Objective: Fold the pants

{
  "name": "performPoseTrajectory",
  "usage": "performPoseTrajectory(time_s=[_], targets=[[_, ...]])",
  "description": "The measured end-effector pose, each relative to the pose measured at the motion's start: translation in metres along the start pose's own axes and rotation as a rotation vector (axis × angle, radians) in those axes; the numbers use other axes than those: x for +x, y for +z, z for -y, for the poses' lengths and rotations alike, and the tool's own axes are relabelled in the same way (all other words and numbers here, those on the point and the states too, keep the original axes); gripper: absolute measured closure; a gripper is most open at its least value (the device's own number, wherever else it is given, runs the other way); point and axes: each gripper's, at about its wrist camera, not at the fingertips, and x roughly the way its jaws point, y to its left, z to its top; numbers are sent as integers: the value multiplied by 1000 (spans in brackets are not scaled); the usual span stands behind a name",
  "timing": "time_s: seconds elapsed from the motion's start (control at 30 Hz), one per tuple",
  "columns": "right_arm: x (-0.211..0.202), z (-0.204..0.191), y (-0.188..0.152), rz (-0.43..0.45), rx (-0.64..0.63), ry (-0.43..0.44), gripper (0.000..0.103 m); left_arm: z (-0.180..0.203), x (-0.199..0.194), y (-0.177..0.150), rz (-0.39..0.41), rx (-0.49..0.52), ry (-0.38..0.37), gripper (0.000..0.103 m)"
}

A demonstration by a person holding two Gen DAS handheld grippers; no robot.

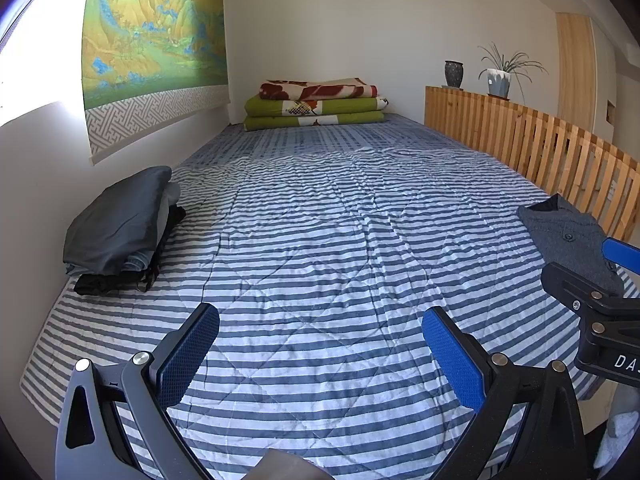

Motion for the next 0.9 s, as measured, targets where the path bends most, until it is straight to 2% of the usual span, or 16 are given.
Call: performPoseTrajectory(time_s=[0.9], targets=[[3, -2, -2, -11, 5, 5, 2, -3, 7, -1, -9, -2, 1, 0]])
